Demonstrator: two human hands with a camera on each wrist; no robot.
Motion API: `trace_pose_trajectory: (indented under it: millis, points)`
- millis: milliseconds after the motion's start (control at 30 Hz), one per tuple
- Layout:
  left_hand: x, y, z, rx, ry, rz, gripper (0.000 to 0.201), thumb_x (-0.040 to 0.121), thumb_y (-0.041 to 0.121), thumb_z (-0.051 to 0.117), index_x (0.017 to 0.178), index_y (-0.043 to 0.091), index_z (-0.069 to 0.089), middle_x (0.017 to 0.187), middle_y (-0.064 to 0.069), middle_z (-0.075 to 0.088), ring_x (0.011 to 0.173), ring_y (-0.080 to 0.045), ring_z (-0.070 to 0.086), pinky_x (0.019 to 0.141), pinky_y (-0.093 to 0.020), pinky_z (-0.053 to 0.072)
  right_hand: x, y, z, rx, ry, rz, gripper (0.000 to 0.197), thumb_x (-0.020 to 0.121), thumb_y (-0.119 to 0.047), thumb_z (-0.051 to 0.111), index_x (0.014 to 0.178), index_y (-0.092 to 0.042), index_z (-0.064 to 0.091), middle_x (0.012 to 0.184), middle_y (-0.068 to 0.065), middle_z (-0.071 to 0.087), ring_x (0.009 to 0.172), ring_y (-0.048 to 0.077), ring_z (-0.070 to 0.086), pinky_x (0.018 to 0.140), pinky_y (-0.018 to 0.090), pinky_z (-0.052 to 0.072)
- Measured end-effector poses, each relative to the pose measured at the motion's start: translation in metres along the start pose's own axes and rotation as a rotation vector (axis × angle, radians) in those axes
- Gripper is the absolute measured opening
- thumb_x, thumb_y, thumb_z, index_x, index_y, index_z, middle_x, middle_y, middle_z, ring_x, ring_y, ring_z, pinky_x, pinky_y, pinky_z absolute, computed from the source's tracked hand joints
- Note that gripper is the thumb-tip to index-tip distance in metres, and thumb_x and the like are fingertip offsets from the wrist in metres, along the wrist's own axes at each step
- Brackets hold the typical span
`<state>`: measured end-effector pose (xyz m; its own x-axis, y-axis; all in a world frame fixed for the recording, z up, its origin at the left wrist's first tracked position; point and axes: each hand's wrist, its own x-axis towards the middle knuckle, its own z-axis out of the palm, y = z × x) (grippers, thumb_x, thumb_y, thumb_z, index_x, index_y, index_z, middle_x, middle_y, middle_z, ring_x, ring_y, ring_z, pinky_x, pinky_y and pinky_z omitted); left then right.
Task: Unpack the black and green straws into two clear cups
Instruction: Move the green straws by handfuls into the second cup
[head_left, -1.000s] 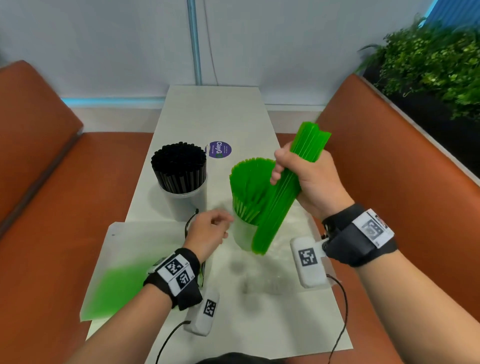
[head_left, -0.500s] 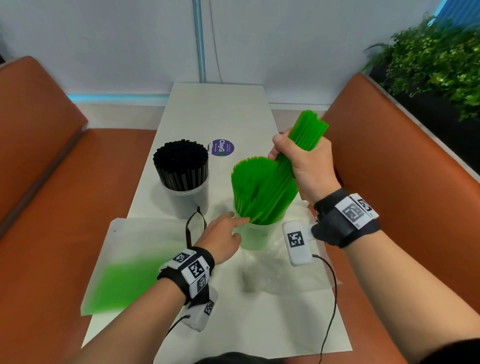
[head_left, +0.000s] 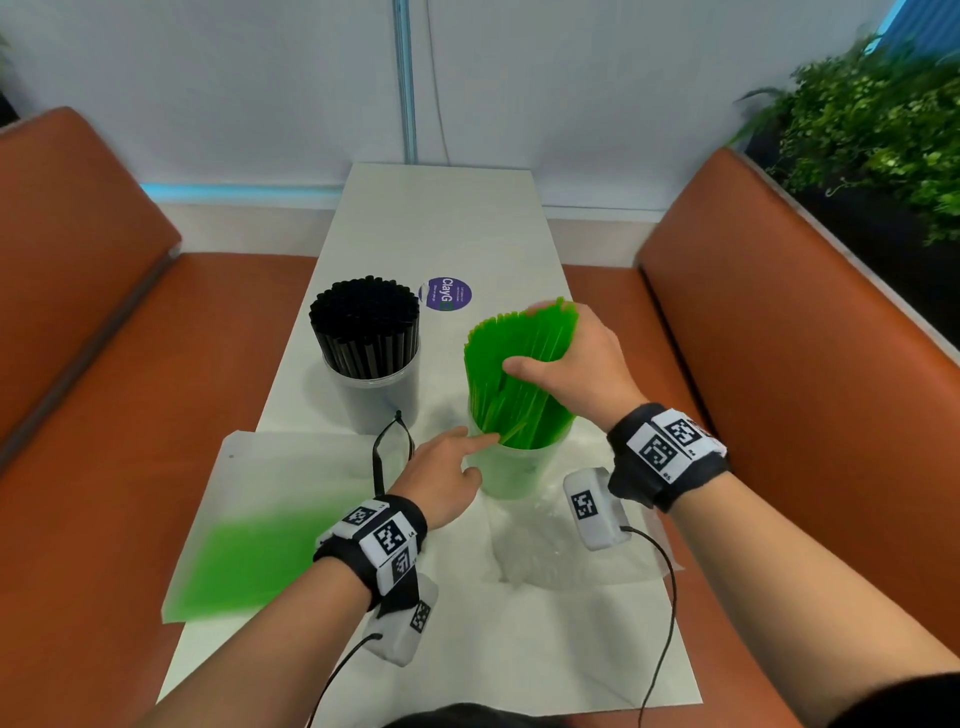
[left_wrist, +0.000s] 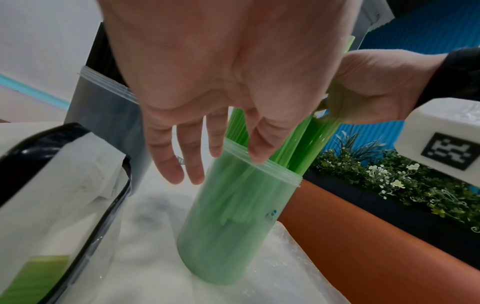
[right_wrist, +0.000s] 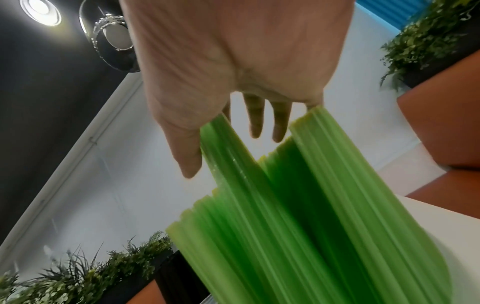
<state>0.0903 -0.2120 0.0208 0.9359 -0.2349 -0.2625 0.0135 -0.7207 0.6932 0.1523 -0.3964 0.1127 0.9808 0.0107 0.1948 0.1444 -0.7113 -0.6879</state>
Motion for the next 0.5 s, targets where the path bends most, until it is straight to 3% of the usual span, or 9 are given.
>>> trace_pose_trajectory:
  millis: [100, 167, 233, 333, 433, 500]
  points:
    - [0.000, 0.000, 0.000, -0.007, 0.006, 0.006, 0.055, 0.096, 0.013, 0.049, 0.143, 0.042, 0.048, 0.159, -0.003, 0.032, 0.138, -0.027, 0.043, 0.115, -0.039, 0.035, 0.000, -0.006, -0.005, 0.111, 0.129, -0.155, 0.074, 0.069, -0.036, 0.082, 0.133, -0.035, 0.045, 0.128, -0.013, 0.054, 0.107, -0.001, 0.054, 0.093, 0.015, 0.040]
    - [0.000, 0.001, 0.001, -0.013, 0.010, 0.010, 0.055, 0.095, 0.013, 0.049, 0.143, 0.041, 0.049, 0.159, -0.002, 0.033, 0.136, -0.027, 0.045, 0.114, -0.037, 0.036, 0.000, -0.009, -0.005, 0.126, 0.170, -0.272, 0.070, 0.076, -0.032, 0.078, 0.136, -0.034, 0.041, 0.131, -0.012, 0.051, 0.106, -0.002, 0.056, 0.090, 0.008, 0.041]
    - [0.000, 0.001, 0.000, -0.022, 0.011, 0.013, 0.054, 0.095, 0.012, 0.050, 0.142, 0.039, 0.049, 0.158, -0.001, 0.034, 0.135, -0.026, 0.046, 0.114, -0.035, 0.036, 0.001, -0.010, -0.003, 0.059, 0.155, -0.368, 0.056, 0.087, -0.029, 0.068, 0.138, -0.027, 0.044, 0.137, -0.006, 0.049, 0.116, 0.004, 0.054, 0.100, 0.016, 0.042]
    - [-0.001, 0.001, 0.000, -0.032, 0.023, 0.025, 0.054, 0.095, 0.011, 0.050, 0.142, 0.038, 0.050, 0.155, 0.002, 0.039, 0.129, -0.023, 0.050, 0.107, -0.024, 0.037, -0.001, -0.009, 0.004, -0.169, 0.035, -0.406, 0.042, 0.100, -0.034, 0.047, 0.138, -0.016, 0.050, 0.146, 0.004, 0.046, 0.135, 0.019, 0.041, 0.112, 0.026, 0.027]
    - [-0.002, 0.001, 0.001, -0.038, 0.042, 0.048, 0.055, 0.094, 0.011, 0.050, 0.141, 0.038, 0.051, 0.150, 0.007, 0.045, 0.112, -0.015, 0.053, 0.091, -0.015, 0.034, -0.010, -0.008, 0.016, -0.491, -0.185, -0.390, 0.064, 0.101, -0.051, 0.024, 0.147, -0.009, 0.036, 0.156, 0.010, 0.032, 0.146, 0.026, 0.023, 0.119, 0.043, 0.014]
    - [0.000, 0.001, 0.001, -0.026, 0.043, 0.046, 0.054, 0.093, 0.012, 0.050, 0.141, 0.038, 0.051, 0.149, 0.008, 0.046, 0.114, -0.016, 0.054, 0.093, -0.018, 0.036, -0.016, -0.006, 0.022, -0.663, -0.306, -0.383, 0.081, 0.093, -0.067, 0.006, 0.155, -0.017, 0.015, 0.162, 0.008, 0.014, 0.150, 0.025, 0.007, 0.120, 0.052, 0.003]
